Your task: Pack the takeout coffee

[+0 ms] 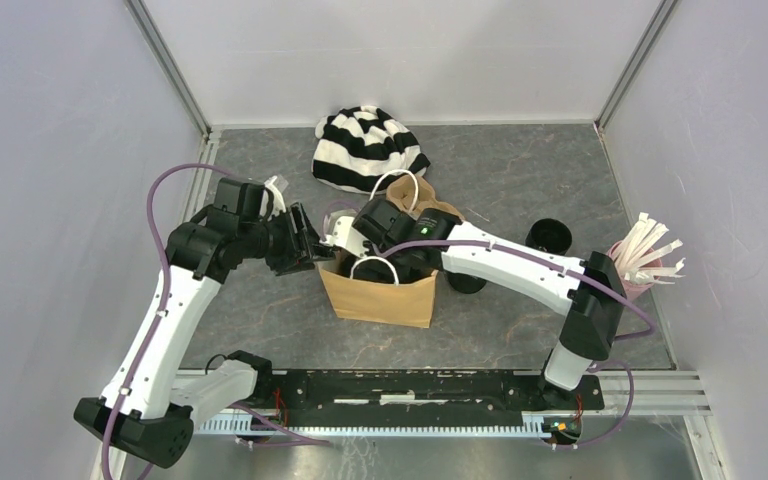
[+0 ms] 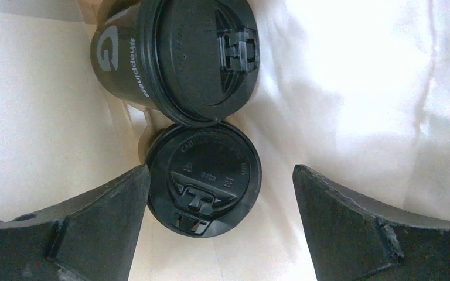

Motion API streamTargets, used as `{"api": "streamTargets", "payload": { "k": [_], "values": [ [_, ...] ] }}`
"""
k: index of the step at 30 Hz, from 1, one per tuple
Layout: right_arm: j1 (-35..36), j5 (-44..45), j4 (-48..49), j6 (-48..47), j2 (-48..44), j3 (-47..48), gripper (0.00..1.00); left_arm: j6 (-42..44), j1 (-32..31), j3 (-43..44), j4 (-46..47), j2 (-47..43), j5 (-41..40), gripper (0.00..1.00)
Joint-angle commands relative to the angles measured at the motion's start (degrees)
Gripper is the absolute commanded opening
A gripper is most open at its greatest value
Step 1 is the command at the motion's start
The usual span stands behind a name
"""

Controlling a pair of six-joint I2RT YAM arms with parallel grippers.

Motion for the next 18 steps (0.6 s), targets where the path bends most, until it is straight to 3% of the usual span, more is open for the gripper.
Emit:
{"api": "streamTargets", "payload": {
  "k": [1, 13, 18],
  "values": [
    [0.3, 3.4, -0.8, 4.8, -0.9, 3.5, 0.98, 0.3, -0.1, 1.6, 2.8, -1.2, 2.2, 0.61],
    [0.4, 5.0, -1.5, 10.1, -3.6, 10.1, 0.90, 2.0, -0.1, 1.8, 5.3, -5.9, 3.0, 0.60],
    [0.3, 6.6, -1.4, 12.2, -4.5, 13.2, 0.91, 2.6, -0.1, 2.1, 6.4, -8.6, 3.3, 0.61]
  ]
}}
